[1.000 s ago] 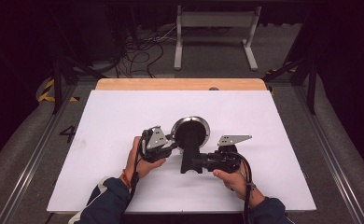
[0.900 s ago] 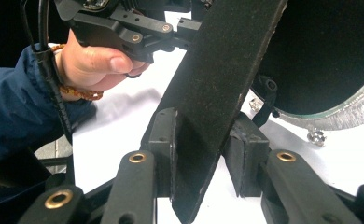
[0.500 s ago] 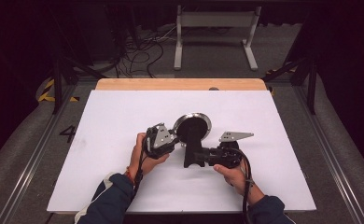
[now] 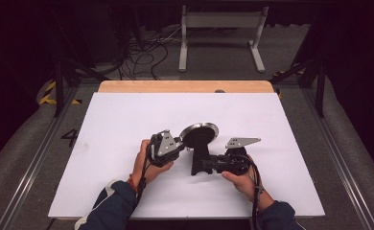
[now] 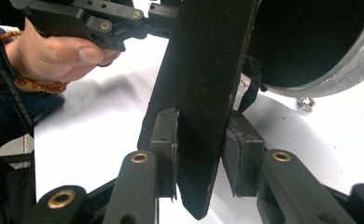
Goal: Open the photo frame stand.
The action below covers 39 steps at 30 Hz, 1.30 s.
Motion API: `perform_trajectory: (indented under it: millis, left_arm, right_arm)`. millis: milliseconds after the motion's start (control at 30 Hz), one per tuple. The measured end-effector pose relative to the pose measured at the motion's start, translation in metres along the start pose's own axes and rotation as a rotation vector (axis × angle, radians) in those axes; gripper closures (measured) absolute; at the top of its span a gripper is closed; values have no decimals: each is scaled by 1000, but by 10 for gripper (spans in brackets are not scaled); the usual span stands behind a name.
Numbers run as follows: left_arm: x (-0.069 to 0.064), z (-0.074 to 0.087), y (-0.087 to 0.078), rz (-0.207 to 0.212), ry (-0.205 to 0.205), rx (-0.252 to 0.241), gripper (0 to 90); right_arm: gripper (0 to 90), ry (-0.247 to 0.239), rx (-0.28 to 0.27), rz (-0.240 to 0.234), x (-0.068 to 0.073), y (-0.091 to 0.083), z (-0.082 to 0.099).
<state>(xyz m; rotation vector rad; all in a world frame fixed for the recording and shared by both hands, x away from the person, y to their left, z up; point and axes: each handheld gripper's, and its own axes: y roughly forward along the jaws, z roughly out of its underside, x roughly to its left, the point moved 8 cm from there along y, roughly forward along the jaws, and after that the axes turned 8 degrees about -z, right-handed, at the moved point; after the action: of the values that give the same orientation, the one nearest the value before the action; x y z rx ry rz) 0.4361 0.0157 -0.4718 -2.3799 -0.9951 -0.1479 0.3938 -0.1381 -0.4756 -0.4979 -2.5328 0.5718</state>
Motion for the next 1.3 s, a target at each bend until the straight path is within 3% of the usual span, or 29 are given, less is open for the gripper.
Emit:
perform_trajectory:
  millis: [667, 1000, 1300]
  left_arm:
    - [-8, 4, -5, 40, 5, 8, 750]
    - [-12, 6, -6, 40, 28, 17, 754]
    - [-12, 7, -6, 39, 21, 13, 753]
  right_arm:
    - [717, -8, 53, 25, 2, 1, 13]
    - [722, -13, 82, 33, 3, 3, 19]
    - [731, -6, 83, 45, 4, 0, 21]
